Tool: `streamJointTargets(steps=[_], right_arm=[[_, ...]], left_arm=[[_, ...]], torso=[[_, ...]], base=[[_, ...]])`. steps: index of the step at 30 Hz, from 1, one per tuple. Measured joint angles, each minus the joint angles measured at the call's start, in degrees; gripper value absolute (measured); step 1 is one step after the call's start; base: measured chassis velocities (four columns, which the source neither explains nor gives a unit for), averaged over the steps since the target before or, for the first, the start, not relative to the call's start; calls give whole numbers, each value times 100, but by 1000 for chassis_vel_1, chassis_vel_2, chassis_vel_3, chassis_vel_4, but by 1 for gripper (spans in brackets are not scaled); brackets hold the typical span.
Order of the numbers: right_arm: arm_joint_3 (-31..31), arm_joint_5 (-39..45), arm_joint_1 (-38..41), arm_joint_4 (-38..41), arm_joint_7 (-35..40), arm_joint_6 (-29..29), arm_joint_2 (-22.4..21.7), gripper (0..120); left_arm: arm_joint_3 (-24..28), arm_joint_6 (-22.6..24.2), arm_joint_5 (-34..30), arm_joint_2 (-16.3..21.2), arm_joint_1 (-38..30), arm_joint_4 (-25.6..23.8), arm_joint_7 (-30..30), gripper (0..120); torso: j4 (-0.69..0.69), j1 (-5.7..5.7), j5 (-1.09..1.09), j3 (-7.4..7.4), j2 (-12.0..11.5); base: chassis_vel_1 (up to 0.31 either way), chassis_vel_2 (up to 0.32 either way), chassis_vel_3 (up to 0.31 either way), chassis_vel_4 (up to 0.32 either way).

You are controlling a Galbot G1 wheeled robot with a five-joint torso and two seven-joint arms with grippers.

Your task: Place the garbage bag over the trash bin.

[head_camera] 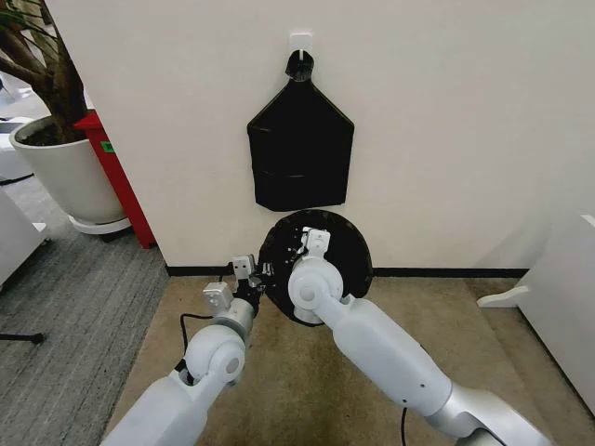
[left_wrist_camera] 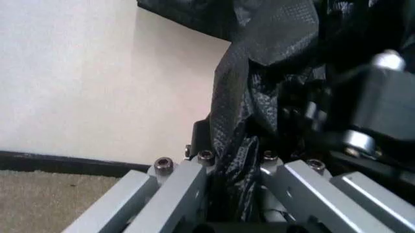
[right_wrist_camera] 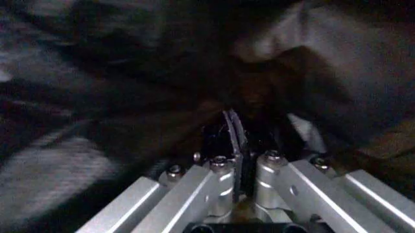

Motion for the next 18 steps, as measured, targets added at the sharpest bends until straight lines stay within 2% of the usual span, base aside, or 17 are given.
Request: streamJointTargets(steps=[5,10,18], right_arm=[[99,-262,10,-769,-187,-28,314,0],[158,-368,-45,-1097,-273,-99,314,0],[-112,66,87,-323,43,-142,38,0]], left_arm=[[16,-5,7,4,6,-70,1,2],[-14,-9,51,20,52,-111,1,2],[-17,-29,76,-37,21,-75,2,2]], torso=[[1,0,0,0,0],[1,0,1,1,0],[0,0,0,0,0]], base=[[0,0,0,0],[0,0,0,0],[0,0,0,0]])
